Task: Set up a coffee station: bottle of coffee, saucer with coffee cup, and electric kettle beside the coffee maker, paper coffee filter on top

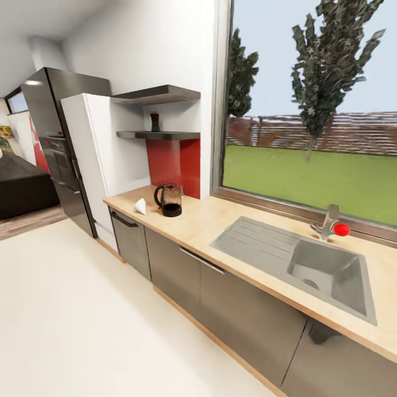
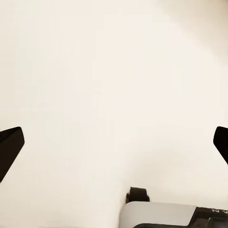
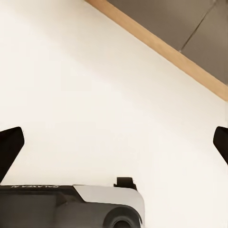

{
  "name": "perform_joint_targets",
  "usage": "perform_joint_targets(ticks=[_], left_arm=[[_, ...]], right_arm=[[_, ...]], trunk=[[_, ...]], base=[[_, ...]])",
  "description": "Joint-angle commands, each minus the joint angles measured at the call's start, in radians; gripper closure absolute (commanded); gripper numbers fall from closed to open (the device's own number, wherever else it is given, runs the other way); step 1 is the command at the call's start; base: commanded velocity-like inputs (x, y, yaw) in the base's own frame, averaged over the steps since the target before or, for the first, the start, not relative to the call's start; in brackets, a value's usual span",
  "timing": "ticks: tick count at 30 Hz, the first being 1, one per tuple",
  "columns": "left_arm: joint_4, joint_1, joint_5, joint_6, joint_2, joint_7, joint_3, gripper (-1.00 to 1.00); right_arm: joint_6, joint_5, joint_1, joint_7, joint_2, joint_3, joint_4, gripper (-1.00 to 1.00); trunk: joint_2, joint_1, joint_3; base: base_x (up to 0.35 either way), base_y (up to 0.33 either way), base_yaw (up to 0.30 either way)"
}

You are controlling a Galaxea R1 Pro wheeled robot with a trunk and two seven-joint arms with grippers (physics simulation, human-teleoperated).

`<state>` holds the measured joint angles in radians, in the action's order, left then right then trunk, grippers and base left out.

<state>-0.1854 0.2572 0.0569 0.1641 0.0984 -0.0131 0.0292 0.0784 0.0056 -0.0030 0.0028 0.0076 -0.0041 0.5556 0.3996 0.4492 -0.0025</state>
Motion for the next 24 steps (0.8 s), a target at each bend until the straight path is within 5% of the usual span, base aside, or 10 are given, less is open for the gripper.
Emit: perform_joint_targets(ticks=[1, 16, 24], left_arm=[[0.001, 0.001, 0.006, 0.003, 0.0, 0.001, 0.001, -1.0], [0.001, 0.001, 0.006, 0.003, 0.0, 0.001, 0.001, -1.0], [0.001, 0.001, 0.006, 0.003, 0.0, 0.001, 0.001, -1.0]], right_arm=[[0.003, 0.001, 0.0, 0.0, 0.0, 0.0, 0.0, -1.0], [0.003, 0.001, 0.0, 0.0, 0.0, 0.0, 0.0, -1.0], [0.003, 0.001, 0.0, 0.0, 0.0, 0.0, 0.0, -1.0]], trunk=[[0.0, 0.001, 0.0], [0.0, 0.001, 0.0], [0.0, 0.001, 0.0]], base=[[0.281, 0.234, 0.198], [0.281, 0.234, 0.196], [0.281, 0.234, 0.047]])
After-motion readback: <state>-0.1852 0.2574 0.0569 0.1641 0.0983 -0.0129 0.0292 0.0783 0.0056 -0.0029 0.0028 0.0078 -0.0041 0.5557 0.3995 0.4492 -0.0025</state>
